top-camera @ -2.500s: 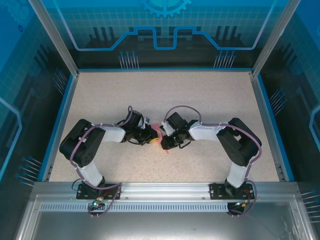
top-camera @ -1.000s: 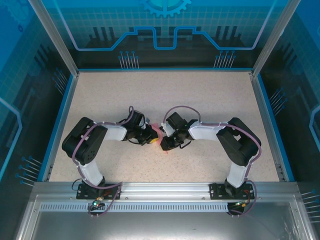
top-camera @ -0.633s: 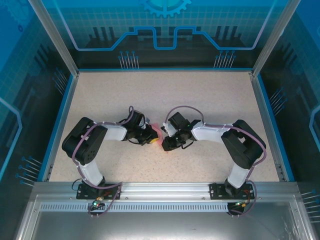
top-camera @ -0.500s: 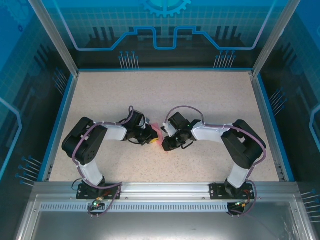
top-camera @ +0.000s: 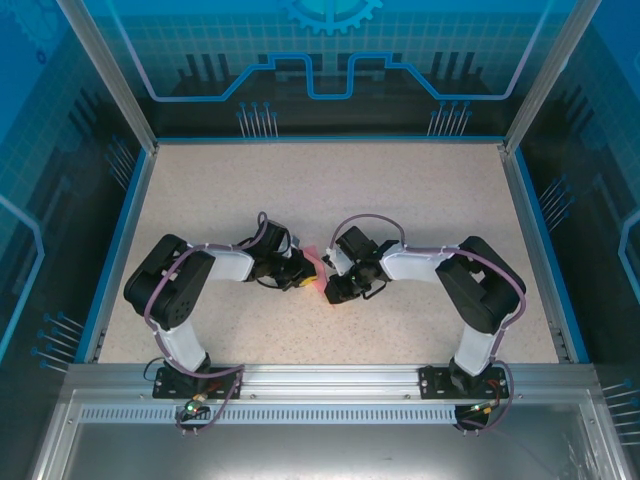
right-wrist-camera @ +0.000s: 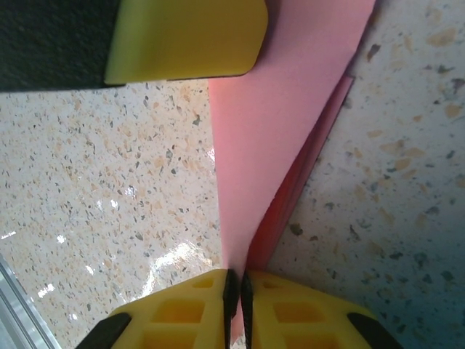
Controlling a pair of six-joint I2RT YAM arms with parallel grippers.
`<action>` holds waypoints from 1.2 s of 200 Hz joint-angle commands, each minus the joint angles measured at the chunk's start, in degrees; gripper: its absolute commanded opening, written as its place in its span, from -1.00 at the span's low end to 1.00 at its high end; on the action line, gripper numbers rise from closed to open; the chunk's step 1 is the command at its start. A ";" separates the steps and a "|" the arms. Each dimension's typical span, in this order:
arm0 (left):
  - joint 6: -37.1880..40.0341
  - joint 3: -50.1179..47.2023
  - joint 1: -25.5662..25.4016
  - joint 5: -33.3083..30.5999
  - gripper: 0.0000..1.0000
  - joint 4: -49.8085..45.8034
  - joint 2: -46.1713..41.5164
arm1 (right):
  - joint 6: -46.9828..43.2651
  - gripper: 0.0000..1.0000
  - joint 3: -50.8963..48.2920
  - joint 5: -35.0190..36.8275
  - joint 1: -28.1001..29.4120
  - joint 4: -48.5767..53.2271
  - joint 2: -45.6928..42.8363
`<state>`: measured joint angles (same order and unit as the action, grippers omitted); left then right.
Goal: Fold a paper plane with a square sheet of paper (pick it up from the middle)
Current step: Fold the wing for the fifth time at the center of the table.
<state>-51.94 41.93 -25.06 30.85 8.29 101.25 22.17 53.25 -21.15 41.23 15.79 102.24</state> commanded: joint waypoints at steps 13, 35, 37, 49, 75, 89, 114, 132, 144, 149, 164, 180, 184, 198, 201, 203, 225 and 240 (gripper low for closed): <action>1.87 1.08 -0.31 -2.26 -0.78 -3.33 1.40 | 0.75 -0.51 -0.10 0.88 -0.54 2.55 -4.72; 1.92 1.11 -0.28 -2.27 -0.78 -3.46 1.42 | 1.35 -0.43 -0.70 2.83 -0.55 1.76 -8.68; 1.93 1.13 -0.28 -2.26 -0.78 -3.44 1.43 | 1.37 -0.43 -0.70 3.14 -0.50 1.85 -8.91; 1.85 1.17 -0.32 -2.20 -0.77 -3.56 1.49 | 1.52 -0.46 -0.35 4.70 -0.04 1.88 -10.22; 1.93 1.19 -0.31 -2.25 -0.78 -3.63 1.25 | 2.16 -0.55 0.28 5.50 1.81 0.49 -10.70; 1.90 1.27 -0.31 -2.27 -0.78 -3.72 1.24 | 3.53 -0.71 1.56 5.22 2.16 0.22 -8.63; 1.93 1.36 -0.33 -2.34 -0.78 -3.84 1.34 | 5.95 -0.90 2.79 3.80 2.17 -1.96 -4.71; 1.93 1.31 -0.27 -2.33 -0.78 -4.05 1.34 | 7.00 -0.95 4.07 2.76 2.27 -2.61 -2.15; 2.01 1.35 -0.29 -2.37 -0.78 -4.07 1.37 | 7.63 -0.96 4.64 2.09 2.52 -3.20 -0.86; 1.99 1.31 -0.30 -2.42 -0.78 -4.16 1.35 | 7.76 -0.96 5.20 1.92 2.61 -3.09 -0.24; 1.93 1.22 -0.34 -2.51 -0.78 -4.15 1.25 | 7.94 -0.97 6.77 2.30 3.04 -1.77 1.55; 1.89 1.26 -0.28 -2.56 -0.78 -4.15 1.25 | 8.13 -0.97 7.59 3.12 3.19 -0.75 2.60; 1.89 1.22 -0.34 -2.63 -0.78 -4.21 1.25 | 8.20 -0.98 7.69 3.33 3.24 -0.46 2.84; 1.82 1.26 -0.33 -2.87 -0.78 -4.32 1.25 | 8.17 -0.98 7.84 4.00 3.18 0.31 3.36; 1.82 1.34 -0.34 -2.90 -0.78 -4.34 1.27 | 8.12 -0.98 7.83 4.08 3.23 0.49 3.52; 1.84 1.34 -0.28 -2.86 -0.78 -4.40 1.33 | 8.12 -0.98 7.83 4.14 3.24 0.58 3.57; 1.76 1.46 -0.34 -3.13 -0.78 -4.49 1.52 | 7.89 -0.99 7.87 4.70 3.08 2.18 4.33; 1.90 1.52 -0.33 -3.48 -0.78 -4.82 1.59 | 7.80 -0.99 7.72 4.81 2.90 2.99 4.72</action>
<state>-51.03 42.63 -25.15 30.22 6.90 101.32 29.63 60.01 -16.80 43.88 15.25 105.49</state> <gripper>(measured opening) 0.111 0.046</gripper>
